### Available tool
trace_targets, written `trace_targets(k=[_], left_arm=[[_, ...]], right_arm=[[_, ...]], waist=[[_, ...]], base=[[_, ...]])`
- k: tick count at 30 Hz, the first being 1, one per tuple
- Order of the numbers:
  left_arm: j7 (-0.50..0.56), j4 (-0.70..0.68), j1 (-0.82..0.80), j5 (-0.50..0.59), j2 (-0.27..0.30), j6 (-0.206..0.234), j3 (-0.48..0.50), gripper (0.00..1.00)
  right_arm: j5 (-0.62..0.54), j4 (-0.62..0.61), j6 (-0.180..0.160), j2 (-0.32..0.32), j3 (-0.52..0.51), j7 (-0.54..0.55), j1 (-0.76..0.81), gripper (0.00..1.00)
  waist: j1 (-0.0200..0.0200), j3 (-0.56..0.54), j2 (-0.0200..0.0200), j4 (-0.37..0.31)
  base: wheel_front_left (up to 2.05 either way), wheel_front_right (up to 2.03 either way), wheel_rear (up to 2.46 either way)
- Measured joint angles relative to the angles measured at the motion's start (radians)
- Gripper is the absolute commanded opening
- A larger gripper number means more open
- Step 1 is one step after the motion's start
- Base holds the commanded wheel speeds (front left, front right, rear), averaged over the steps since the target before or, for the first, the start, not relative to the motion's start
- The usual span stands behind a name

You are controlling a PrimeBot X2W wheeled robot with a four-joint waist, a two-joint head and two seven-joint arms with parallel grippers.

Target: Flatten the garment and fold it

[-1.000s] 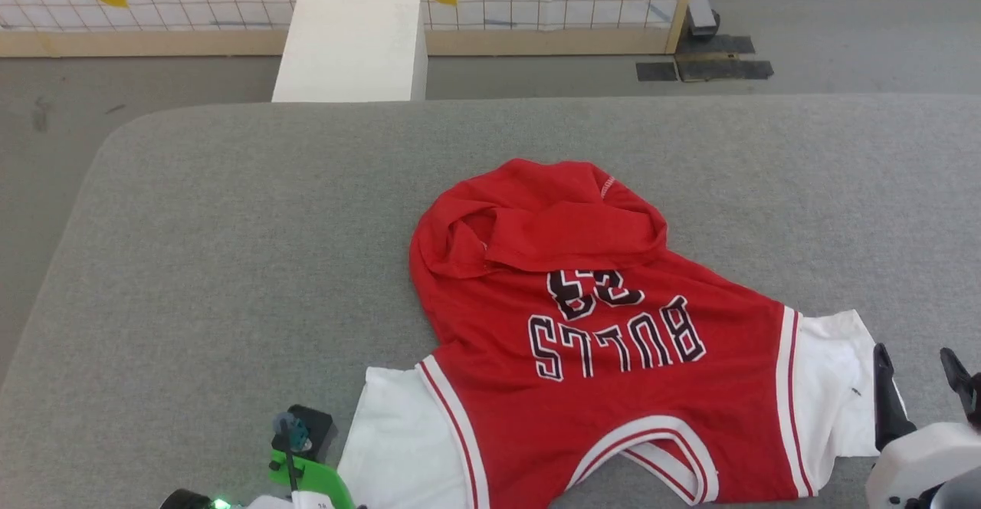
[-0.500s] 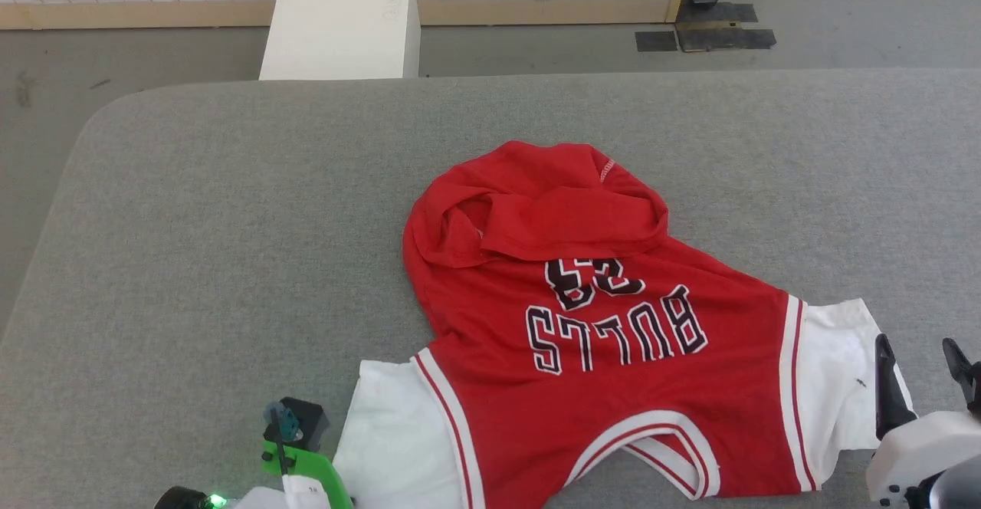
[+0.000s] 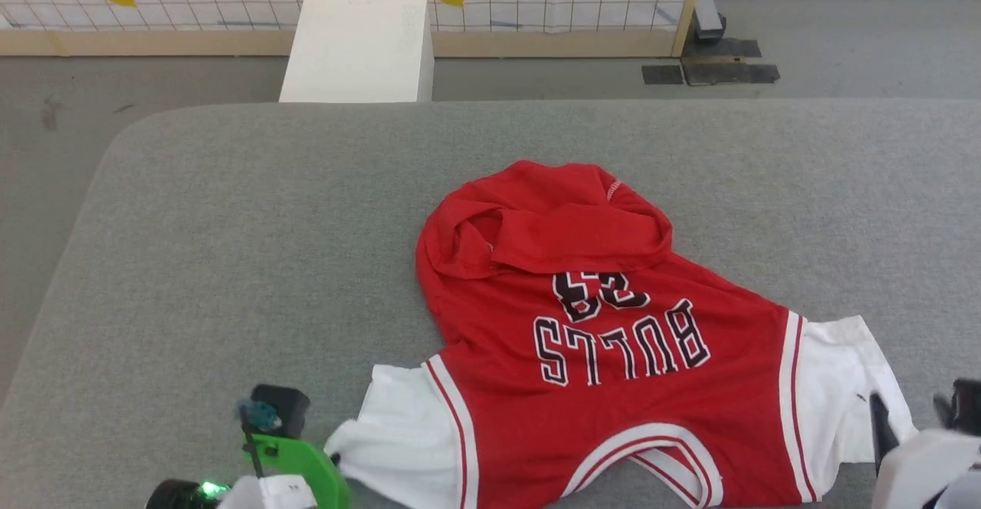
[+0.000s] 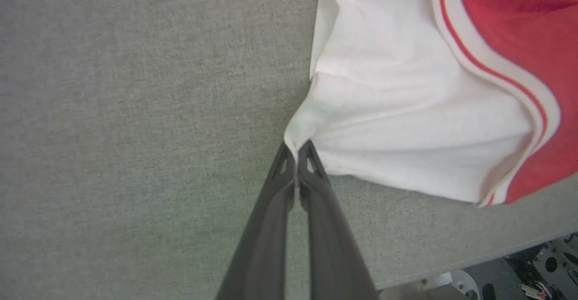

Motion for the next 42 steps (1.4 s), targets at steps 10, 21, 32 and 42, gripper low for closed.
trace_targets(k=[10, 21, 32, 42], left_arm=[[-0.014, -0.162, 0.019, -0.026, 0.0, 0.015, 0.037, 0.0], [0.008, -0.236, 0.03, -0.019, 0.013, 0.026, 0.025, 0.0], [0.0, -0.223, 0.03, -0.016, 0.017, 0.027, 0.017, 0.0], [-0.036, -0.246, 0.03, -0.028, 0.028, 0.027, 0.048, 0.0]], right_arm=[[0.052, -0.001, 0.0, -0.08, 0.021, 0.295, 0.059, 1.0], [0.04, 0.104, 0.0, -0.154, 0.02, 0.367, -0.03, 1.0], [0.133, 0.181, -0.002, -0.208, 0.134, 0.356, -0.043, 0.0], [0.349, 0.066, 0.0, -0.225, 0.173, 0.319, -0.043, 0.0]], waist=[[0.0, 0.009, 0.0, 0.025], [0.0, 0.041, 0.0, 0.045], [0.0, 0.052, 0.0, 0.058], [0.0, -0.016, 0.0, 0.036]], base=[[0.0, 0.0, 0.0], [0.0, 0.0, 0.0], [0.0, 0.0, 0.0], [0.0, 0.0, 0.0]])
